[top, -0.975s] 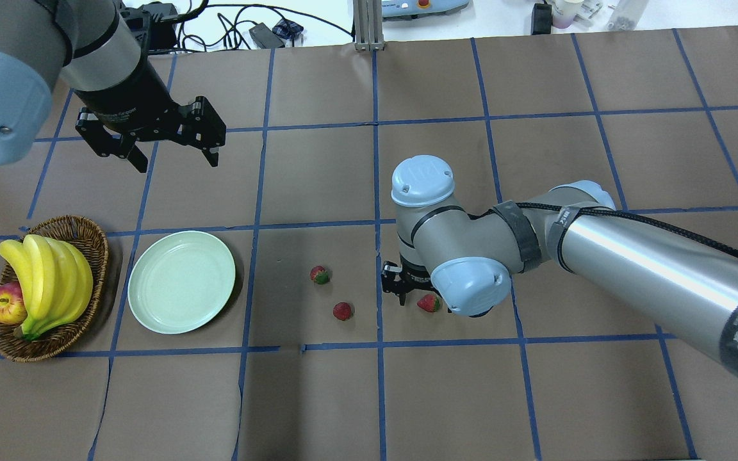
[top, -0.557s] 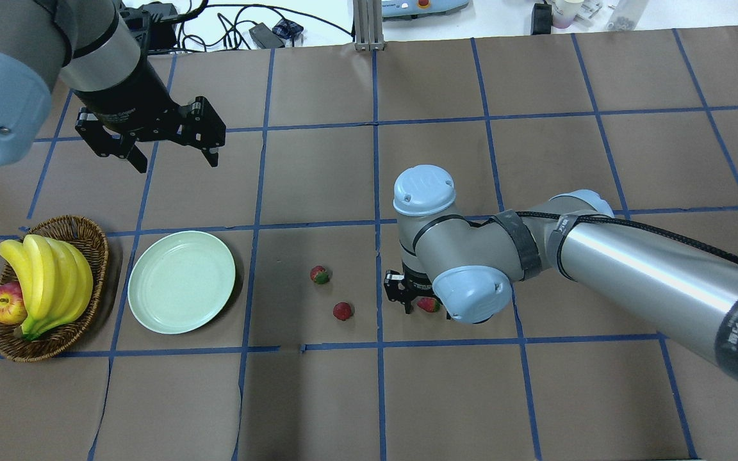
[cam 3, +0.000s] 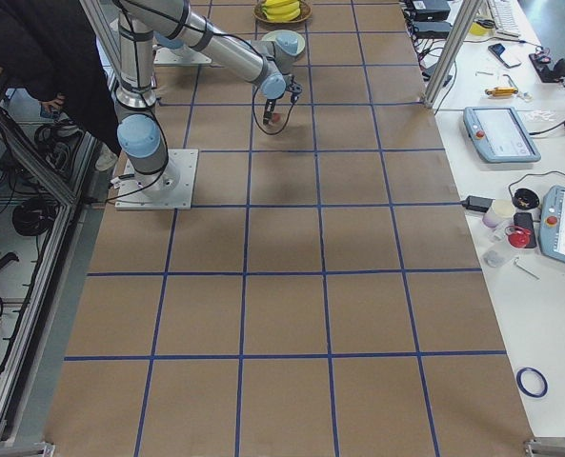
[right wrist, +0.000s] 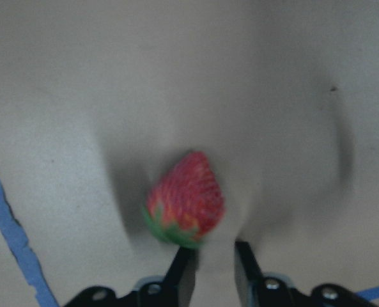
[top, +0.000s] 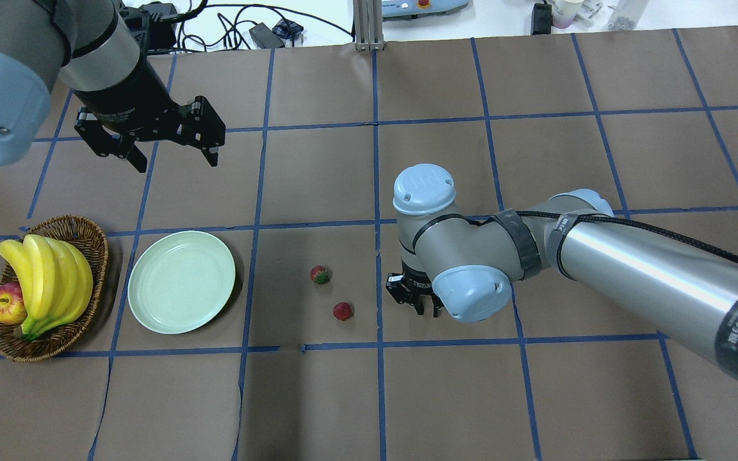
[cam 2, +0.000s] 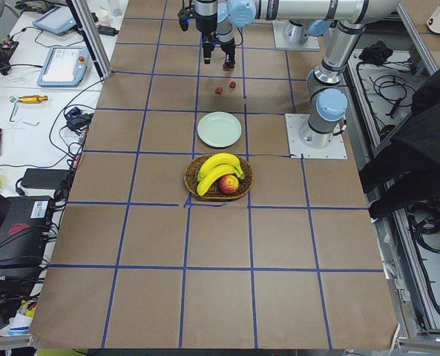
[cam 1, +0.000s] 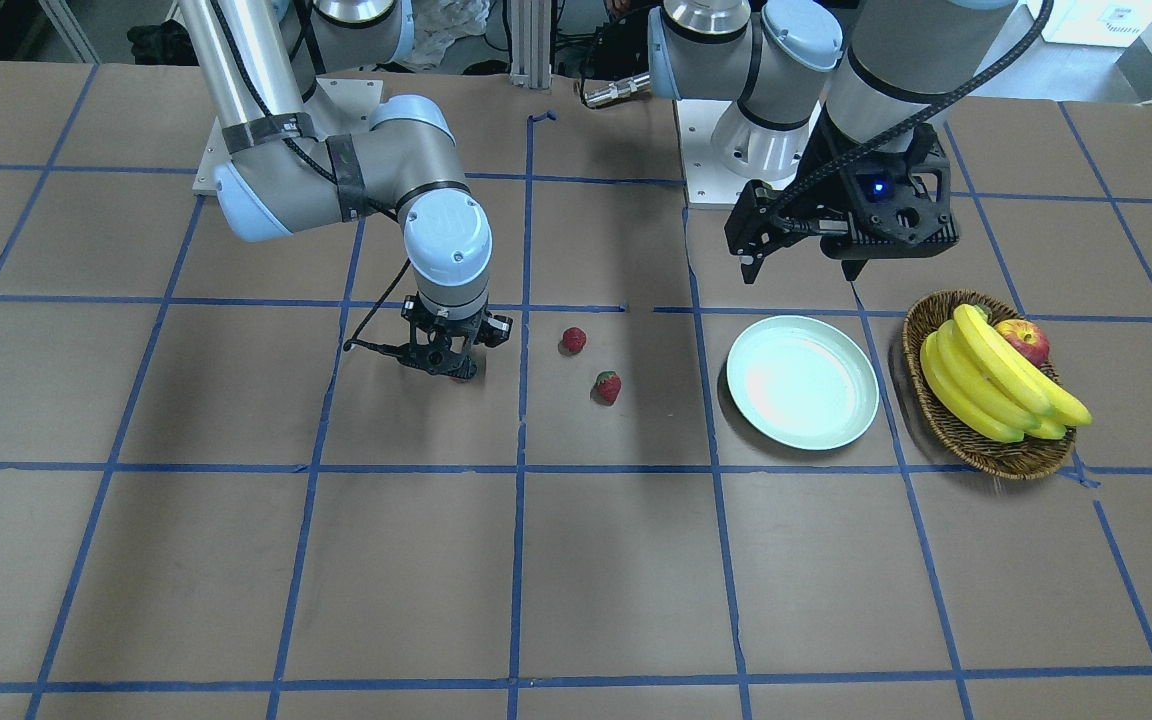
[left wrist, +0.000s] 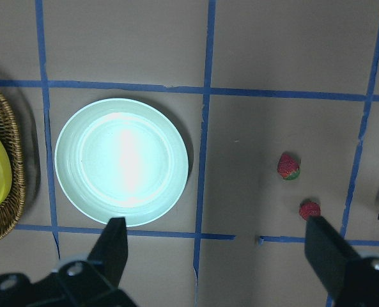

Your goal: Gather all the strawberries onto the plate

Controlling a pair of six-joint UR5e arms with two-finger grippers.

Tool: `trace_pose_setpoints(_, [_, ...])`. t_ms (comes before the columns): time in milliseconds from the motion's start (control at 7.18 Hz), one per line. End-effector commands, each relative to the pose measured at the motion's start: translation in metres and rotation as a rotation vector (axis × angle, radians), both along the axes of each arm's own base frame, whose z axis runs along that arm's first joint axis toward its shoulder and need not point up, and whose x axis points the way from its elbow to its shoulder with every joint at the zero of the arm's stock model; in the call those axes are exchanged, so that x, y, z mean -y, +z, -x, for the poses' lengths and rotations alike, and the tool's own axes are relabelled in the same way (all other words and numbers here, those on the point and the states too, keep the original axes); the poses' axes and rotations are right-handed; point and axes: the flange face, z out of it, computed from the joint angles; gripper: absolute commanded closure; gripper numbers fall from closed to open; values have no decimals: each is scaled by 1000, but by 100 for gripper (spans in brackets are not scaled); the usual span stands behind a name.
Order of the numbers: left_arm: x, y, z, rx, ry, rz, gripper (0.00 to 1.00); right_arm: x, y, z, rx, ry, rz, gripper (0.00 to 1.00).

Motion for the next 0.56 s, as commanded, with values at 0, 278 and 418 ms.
trace_pose_setpoints(0, [0,0,0,0,0,0,0,4,9,-1,8,-1,18,89])
trace_pose_setpoints(278, [0,0,0,0,0,0,0,10,14,-3,13,-1,26,89])
trace_pose_setpoints(418, [0,1,0,0,0,1,0,13,18,-4,15,-4,37,89])
